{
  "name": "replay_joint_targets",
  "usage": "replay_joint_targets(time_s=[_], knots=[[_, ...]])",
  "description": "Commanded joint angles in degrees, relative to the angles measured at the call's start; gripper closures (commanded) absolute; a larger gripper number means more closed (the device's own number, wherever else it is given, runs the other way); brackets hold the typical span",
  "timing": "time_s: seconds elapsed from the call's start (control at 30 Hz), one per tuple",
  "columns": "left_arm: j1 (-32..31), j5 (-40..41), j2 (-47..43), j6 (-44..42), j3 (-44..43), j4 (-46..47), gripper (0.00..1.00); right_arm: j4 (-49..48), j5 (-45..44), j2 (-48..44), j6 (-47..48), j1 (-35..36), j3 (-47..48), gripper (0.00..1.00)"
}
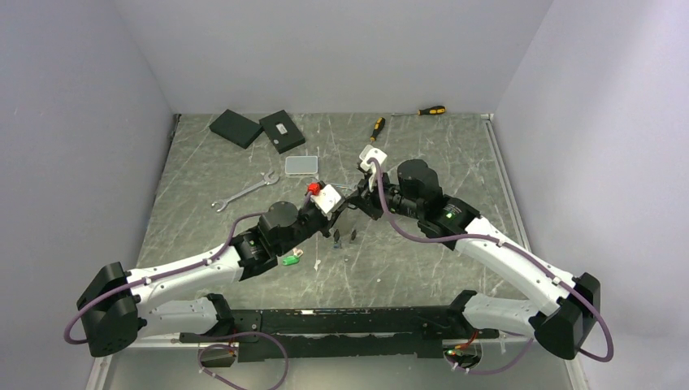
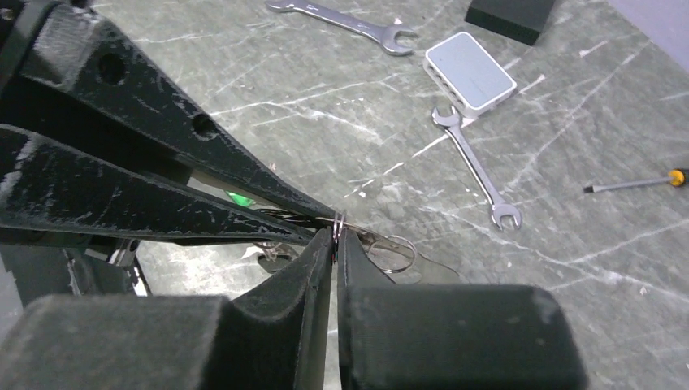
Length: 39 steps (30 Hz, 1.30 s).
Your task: Put the keys on the keyring
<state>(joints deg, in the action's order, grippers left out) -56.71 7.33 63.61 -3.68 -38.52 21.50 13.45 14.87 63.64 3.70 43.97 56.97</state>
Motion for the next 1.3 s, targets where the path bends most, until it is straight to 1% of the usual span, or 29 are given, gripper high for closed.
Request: replay_joint_targets(time_s=[0.0,0.07,0.27,0.57,0.93,1.13,1.27], knots=[[0.1,-0.9,-1.6,1.4,-1.9,3.7,1.0,-1.0,-1.3,-0.2,0.7,0.5,3.0,0.97],[0.1,-0.7,-1.5,1.3,-1.9,3.6,1.0,-0.9,-1.6,-0.7,0.6,0.6,3.1,1.0],[0.1,-0.4,-1.0,0.5,-1.6,3.8,1.0,1.3,-0.8,-0.8,0.1,0.6,4.7,1.0],[0.1,2.5,-1.0,-6.7,-1.7,1.2,1.0,9.8,-0.8,1.2,-1.0,0.6,9.9,1.0],[0.1,1.6,-1.2,-11.9,-1.4,-0.1,1.0,18.4,1.9,6.8,-3.1,0.6,15.4,1.0],[0.1,-4.3,-2.3,-16.5,-0.3,-0.8,1.0,24.7,5.7,11.8,-3.6,0.4,21.2,1.0],[0.0,-6.0,-2.2,-18.3,-0.7,-2.4,1.0,29.9,7.1,15.9,-5.5,0.4,26.1,1.0]])
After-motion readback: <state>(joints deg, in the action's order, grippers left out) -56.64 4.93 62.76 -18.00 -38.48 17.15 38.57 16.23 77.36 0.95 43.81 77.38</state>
